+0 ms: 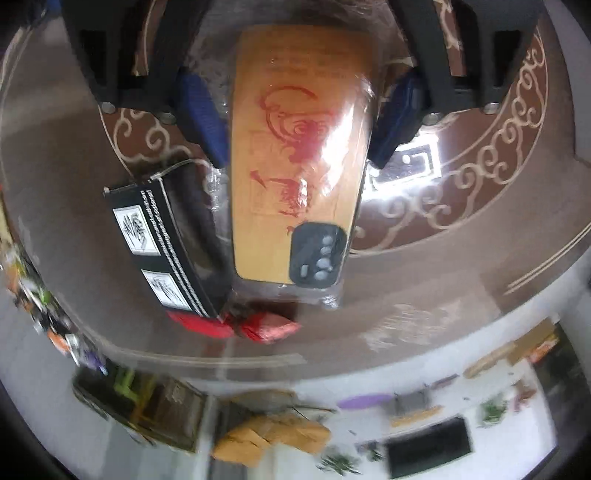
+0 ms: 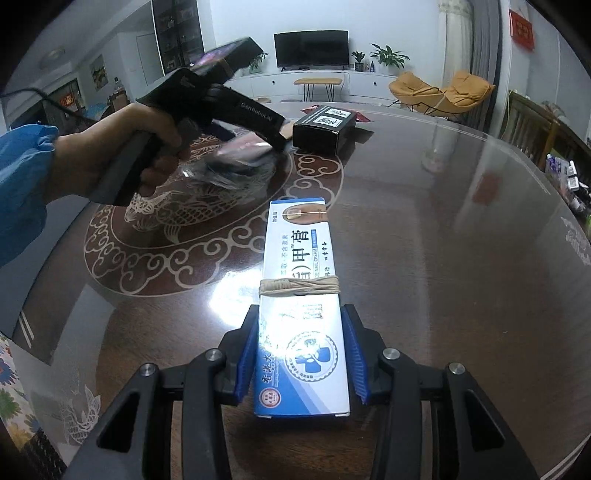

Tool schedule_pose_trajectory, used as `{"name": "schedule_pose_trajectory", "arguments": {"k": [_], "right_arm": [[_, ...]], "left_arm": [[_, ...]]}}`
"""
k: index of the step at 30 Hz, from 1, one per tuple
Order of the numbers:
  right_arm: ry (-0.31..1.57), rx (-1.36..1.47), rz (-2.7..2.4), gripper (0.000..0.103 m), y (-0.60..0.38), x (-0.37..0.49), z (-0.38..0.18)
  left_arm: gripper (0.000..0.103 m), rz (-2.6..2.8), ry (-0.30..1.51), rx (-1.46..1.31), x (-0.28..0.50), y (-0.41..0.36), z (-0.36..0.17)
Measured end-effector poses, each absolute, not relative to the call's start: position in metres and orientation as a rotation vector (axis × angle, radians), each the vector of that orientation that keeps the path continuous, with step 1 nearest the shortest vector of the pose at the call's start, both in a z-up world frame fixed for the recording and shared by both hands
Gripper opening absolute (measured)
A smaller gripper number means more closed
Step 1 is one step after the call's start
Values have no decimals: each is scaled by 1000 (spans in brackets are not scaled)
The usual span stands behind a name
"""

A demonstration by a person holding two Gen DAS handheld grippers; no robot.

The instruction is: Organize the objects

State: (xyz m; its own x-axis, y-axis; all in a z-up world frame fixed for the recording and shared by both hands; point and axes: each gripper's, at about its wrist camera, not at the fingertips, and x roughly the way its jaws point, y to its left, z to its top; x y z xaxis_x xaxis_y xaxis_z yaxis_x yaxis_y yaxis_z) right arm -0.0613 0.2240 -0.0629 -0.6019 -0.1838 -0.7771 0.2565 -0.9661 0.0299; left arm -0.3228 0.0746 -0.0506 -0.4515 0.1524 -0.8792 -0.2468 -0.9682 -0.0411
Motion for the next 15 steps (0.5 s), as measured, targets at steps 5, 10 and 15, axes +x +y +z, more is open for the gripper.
{"name": "schedule_pose_trajectory", "arguments": {"k": [5,10,15], "right_arm": [[176,1257,-2620,44,220,-60,-63],[182,1258,-2622,45,221,-60,-62],[140,1279,-2645,57,225,-63,-61]], "left_arm": [[75,2580,91,-1465,-271,51,-49],[76,2636,66,-1439,-160,22,-49],[87,2706,33,-1401,-73,-6,-57]]}}
